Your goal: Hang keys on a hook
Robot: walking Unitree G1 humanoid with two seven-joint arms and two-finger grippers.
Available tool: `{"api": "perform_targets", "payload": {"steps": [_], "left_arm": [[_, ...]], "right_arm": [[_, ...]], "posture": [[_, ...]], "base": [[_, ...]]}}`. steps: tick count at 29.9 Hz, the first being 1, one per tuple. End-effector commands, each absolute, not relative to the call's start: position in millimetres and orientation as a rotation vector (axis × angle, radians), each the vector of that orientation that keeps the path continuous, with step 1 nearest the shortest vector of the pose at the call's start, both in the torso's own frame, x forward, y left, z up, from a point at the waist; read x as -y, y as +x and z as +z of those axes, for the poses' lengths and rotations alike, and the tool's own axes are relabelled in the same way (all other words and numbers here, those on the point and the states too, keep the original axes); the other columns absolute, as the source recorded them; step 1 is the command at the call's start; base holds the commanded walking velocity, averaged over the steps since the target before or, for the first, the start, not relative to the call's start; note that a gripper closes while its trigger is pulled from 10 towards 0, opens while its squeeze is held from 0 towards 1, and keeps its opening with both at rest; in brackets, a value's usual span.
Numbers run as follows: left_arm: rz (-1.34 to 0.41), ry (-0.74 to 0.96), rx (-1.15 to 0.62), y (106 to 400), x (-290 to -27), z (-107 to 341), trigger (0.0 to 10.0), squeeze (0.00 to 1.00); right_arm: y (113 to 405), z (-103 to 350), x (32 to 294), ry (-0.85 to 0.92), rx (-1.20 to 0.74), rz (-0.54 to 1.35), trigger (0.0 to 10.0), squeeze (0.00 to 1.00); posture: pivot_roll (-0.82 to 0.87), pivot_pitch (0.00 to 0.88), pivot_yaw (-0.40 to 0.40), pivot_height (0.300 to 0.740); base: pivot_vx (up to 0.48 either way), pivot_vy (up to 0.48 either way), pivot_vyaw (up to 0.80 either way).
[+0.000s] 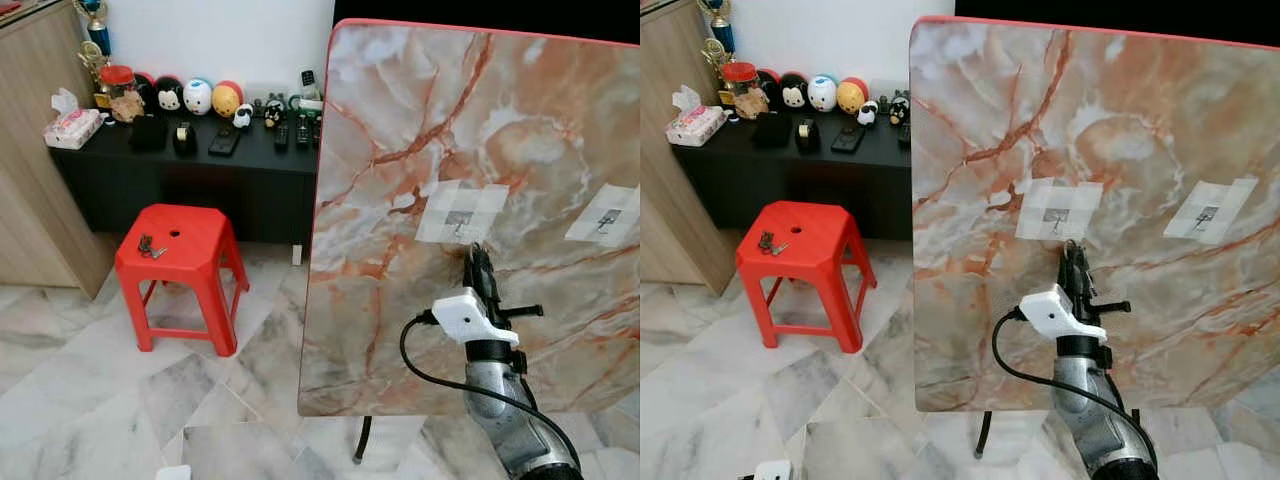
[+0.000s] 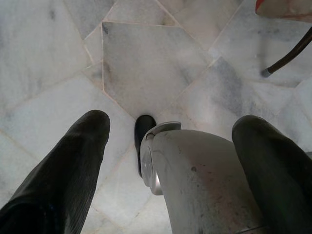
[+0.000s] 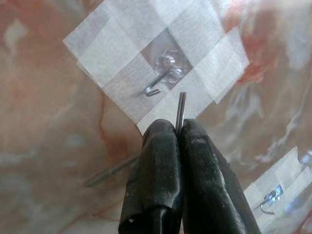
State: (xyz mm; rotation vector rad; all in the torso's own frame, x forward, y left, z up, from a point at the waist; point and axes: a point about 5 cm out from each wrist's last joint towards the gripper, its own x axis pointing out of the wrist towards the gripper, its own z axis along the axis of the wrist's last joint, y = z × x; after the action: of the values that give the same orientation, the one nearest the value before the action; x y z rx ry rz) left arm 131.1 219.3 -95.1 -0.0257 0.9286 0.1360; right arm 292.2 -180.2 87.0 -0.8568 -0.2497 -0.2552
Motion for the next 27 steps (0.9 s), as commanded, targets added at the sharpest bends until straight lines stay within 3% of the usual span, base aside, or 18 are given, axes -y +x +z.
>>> {"api": "perform_targets", "payload": {"steps": [1, 27], "left_arm": [[0.121, -0.027, -0.95, 127, -216, -98, 10.0, 0.0], [0.122, -0.032, -0.948, 127, -215, -98, 10.0, 0.0]], "right_arm": [[297, 89, 187, -0.891, 0.239, -0.277, 10.0, 0.0], [308, 95, 177, -1.004, 0.256, -0.249, 10.0, 0.0]], "posture": [[0.01, 0.0, -0.121, 0.74], [0.01, 0.0, -0.123, 0.74]], "base": [[0.0, 0.0, 0.0], [0.0, 0.0, 0.0]]}}
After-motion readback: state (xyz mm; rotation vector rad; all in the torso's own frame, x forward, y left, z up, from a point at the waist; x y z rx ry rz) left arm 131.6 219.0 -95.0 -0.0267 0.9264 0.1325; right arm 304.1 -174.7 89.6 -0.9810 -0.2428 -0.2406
